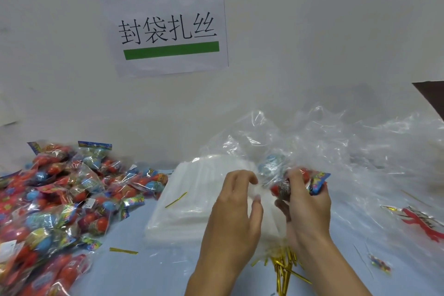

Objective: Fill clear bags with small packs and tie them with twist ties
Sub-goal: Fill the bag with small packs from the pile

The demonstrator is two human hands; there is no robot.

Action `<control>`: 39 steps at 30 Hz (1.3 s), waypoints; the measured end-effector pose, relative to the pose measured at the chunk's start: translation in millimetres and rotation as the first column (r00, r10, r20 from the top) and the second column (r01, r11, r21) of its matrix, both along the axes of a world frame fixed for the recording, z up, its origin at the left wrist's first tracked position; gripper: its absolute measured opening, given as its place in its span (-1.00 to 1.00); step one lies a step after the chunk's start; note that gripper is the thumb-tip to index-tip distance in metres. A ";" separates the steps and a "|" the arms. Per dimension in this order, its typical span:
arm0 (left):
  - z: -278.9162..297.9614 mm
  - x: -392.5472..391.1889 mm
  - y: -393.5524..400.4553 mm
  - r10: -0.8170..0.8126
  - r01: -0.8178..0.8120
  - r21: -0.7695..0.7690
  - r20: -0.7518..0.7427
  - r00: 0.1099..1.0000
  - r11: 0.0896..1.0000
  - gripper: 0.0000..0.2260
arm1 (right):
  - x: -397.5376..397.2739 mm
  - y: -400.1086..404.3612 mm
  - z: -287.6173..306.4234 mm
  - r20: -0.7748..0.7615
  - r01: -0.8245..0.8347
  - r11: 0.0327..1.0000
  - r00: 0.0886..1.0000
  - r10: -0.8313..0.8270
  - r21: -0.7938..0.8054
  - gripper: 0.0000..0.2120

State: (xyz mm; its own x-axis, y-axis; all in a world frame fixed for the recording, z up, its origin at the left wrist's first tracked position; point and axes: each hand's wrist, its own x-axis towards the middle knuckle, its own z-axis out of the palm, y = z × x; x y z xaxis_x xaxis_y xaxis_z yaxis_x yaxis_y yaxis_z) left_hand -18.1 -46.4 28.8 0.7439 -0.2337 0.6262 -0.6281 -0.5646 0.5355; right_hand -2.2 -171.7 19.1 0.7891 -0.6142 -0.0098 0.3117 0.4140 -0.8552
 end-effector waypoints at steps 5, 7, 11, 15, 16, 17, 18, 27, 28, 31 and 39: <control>-4.7 2.6 -2.3 0.147 -0.148 -0.015 -0.059 0.987 0.989 -0.87 | -2.2 2.9 2.0 0.035 0.013 0.995 0.999 -0.017 0.098 -0.84; -5.2 3.3 -3.1 0.150 -0.156 -0.060 -0.098 0.984 0.986 -0.87 | -3.0 2.7 3.6 0.047 -0.028 0.991 0.999 0.022 0.131 -0.76; -8.9 5.8 -2.3 0.089 -0.105 -0.075 -0.187 0.978 0.992 -0.84 | -2.8 4.4 4.0 0.064 -0.149 0.981 0.988 0.142 0.124 -0.84; -7.6 3.8 1.2 0.004 -0.010 -0.017 -0.344 0.939 1.000 -0.88 | -1.9 7.3 3.1 0.080 -0.119 0.983 0.991 0.108 0.140 -0.85; -7.0 2.9 1.9 0.004 0.003 0.018 -0.375 0.927 1.000 -0.89 | -1.8 6.8 3.2 0.083 -0.087 0.984 0.994 0.075 0.153 -0.81; -6.1 2.3 2.6 0.016 0.006 0.054 -0.389 0.921 0.999 -0.88 | -1.3 5.7 3.1 0.081 -0.056 0.985 0.996 0.043 0.165 -0.78; -4.7 1.3 3.6 0.037 -0.005 0.083 -0.393 0.919 0.997 -0.83 | -1.0 3.9 2.7 0.077 -0.032 0.985 0.997 0.019 0.172 -0.77; 12.8 0.9 17.1 0.449 -0.447 0.045 -0.118 0.886 0.893 -0.68 | -1.9 7.8 3.3 0.169 -0.013 0.997 0.986 0.000 0.077 -0.79; 12.6 1.9 17.5 0.436 -0.438 -0.005 -0.092 0.895 0.899 -0.78 | -2.6 8.0 3.5 0.173 0.005 0.999 0.985 -0.014 0.051 -0.78; 13.4 4.5 14.8 0.272 -0.265 -0.268 -0.011 0.962 0.926 -0.93 | -7.1 8.1 5.1 0.191 0.083 0.983 0.980 -0.052 -0.162 -0.74; 12.9 10.6 15.4 -0.042 -0.019 -0.419 -0.137 0.990 0.908 -0.80 | -17.5 30.4 -0.4 0.255 0.120 0.540 0.949 0.183 -0.833 -0.55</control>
